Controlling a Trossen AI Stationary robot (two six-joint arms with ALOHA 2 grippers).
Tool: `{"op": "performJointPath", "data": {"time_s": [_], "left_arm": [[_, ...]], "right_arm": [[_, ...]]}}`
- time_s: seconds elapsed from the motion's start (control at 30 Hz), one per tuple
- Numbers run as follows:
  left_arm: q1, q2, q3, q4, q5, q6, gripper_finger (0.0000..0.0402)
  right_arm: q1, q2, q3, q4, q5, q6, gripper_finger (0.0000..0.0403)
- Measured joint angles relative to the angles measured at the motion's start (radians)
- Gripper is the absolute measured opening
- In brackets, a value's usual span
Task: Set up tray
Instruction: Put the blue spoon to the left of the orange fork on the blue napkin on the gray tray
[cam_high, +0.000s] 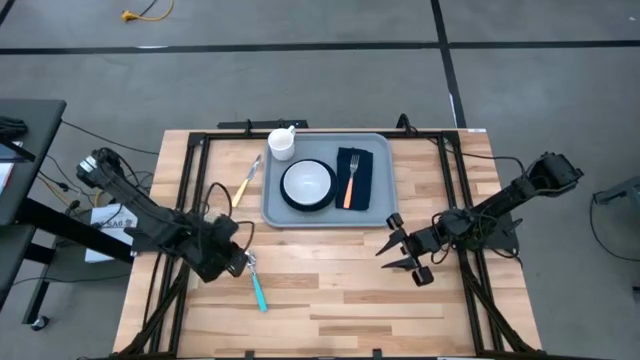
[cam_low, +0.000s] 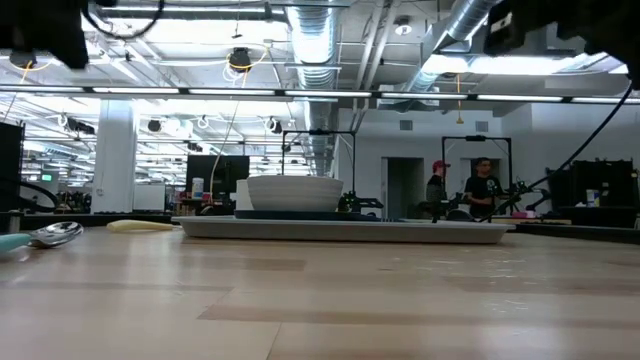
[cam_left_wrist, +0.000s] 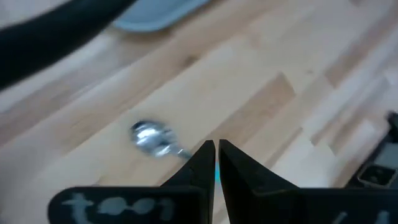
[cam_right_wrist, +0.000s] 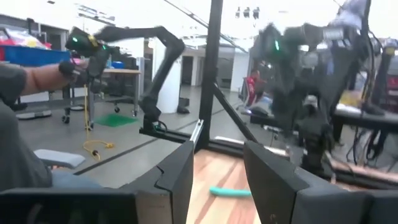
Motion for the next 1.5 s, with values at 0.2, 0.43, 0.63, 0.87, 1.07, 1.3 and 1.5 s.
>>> {"op": "performJointPath", "data": {"time_s": [0.2,0.43,0.63,0.87,1.07,1.3,1.5], "left_arm": [[0.000,-0.089,-0.266,0.428,-0.050,0.229,0.0009],[0.001,-0.134,-0.400,0.538,-0.039,0.309,0.0009],[0.000,-0.136,-0.406,0.527,0.061,0.496,0.0009],[0.001,-0.285,-0.386,0.569,0.034,0.861,0.0009],[-0.073,-0.511,-0.385,0.569,0.029,1.085,0.0009],[-0.192,-0.690,-0.385,0.566,0.030,1.214,0.0009],[-0.253,-0.834,-0.385,0.567,0.154,1.232,0.0009]], "right_arm": [[0.016,0.054,0.068,0.018,0.000,-0.030,0.0133],[0.007,0.236,0.236,0.041,0.003,-0.023,0.0133],[-0.053,0.384,0.507,-0.134,0.075,0.038,0.0133],[-0.141,0.486,0.920,-0.763,0.240,0.252,0.0132],[-0.123,0.652,1.152,-0.914,0.233,0.341,0.0128],[-0.073,0.850,1.303,-0.924,0.340,0.483,0.0116],[-0.050,1.027,1.477,-0.907,0.470,0.507,0.0107]]}}
